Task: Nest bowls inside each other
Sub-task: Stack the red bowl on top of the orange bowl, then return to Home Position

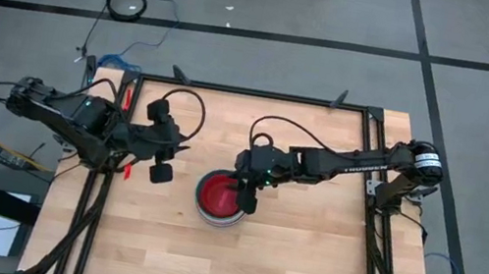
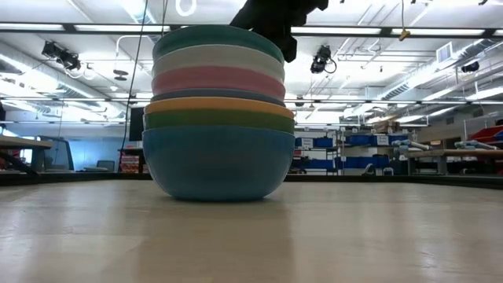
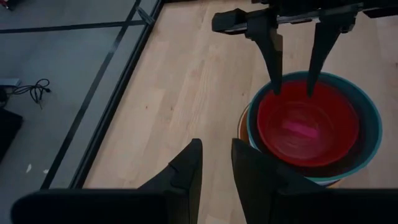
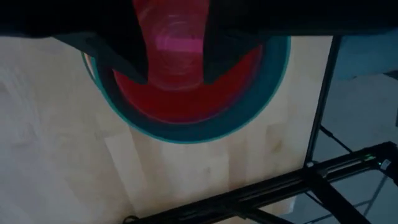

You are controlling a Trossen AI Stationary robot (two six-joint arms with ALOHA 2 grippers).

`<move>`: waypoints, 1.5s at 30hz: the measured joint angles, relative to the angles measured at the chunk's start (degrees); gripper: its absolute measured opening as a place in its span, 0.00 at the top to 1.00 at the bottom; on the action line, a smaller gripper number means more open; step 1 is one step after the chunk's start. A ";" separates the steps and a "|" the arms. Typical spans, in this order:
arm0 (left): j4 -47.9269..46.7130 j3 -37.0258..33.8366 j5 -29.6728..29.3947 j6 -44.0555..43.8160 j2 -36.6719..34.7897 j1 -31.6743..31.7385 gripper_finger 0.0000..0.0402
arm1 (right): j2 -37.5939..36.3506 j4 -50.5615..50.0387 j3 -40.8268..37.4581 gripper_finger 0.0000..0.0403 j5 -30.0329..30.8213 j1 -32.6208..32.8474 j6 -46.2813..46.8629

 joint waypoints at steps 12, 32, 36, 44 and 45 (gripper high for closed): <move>-1.27 0.00 0.36 0.02 0.00 0.00 0.76 | -0.38 4.03 -0.02 0.56 -0.17 0.88 -6.02; 34.04 -12.50 10.67 22.06 -28.39 -1.27 0.76 | -45.64 -9.18 -0.20 0.56 -3.73 1.11 -32.51; 48.13 -23.09 9.67 25.44 -35.14 -0.70 0.76 | -48.74 -8.18 -0.95 0.56 -4.28 0.40 -32.46; 56.26 -34.24 9.26 28.82 -40.79 2.94 0.76 | -43.99 -6.50 -1.20 0.56 -9.74 -7.88 -33.76; 56.06 -34.35 8.56 29.14 -41.20 3.65 0.76 | -43.60 -6.43 -1.20 0.56 -11.77 -9.79 -33.78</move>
